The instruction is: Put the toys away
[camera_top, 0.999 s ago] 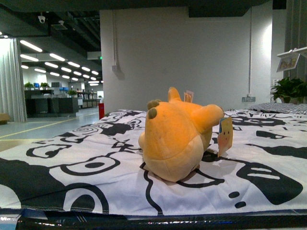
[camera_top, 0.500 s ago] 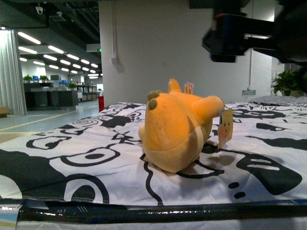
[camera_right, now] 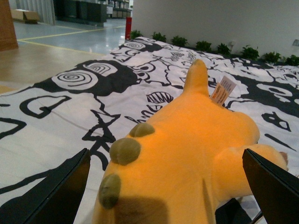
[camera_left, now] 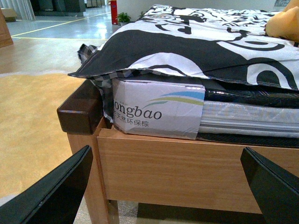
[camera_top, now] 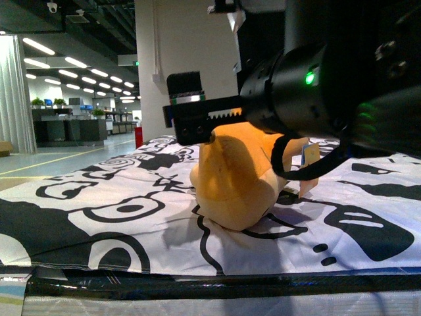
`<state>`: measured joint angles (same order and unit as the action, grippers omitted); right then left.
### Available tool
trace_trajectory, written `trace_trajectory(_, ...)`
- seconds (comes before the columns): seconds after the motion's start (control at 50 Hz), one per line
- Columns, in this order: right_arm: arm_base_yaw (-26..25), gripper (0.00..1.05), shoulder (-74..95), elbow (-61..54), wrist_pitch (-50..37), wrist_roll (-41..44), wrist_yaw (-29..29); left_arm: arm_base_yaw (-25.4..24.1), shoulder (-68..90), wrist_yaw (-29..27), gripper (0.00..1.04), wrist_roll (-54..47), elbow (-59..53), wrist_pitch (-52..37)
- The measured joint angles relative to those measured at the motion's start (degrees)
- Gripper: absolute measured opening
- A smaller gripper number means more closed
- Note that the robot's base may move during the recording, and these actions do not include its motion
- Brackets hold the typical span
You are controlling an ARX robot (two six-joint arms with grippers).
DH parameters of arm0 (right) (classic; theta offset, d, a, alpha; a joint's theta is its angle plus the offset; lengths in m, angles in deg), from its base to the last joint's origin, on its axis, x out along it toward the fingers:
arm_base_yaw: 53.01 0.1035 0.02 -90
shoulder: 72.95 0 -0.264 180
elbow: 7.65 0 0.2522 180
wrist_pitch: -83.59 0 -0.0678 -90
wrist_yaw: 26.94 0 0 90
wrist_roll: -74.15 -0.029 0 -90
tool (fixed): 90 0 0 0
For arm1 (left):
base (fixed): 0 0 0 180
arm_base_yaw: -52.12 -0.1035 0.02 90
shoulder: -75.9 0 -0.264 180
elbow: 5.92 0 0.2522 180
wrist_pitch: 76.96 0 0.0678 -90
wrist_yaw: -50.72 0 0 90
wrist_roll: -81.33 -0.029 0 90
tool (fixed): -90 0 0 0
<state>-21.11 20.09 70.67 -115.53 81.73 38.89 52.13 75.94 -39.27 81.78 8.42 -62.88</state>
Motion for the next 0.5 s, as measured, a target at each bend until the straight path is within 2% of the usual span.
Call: trace_trajectory(0.5,3.65,0.98,3.85,2.05,-3.37,0.00,-4.42,0.00,0.00,0.00,0.98,-0.02,0.00,0.02)
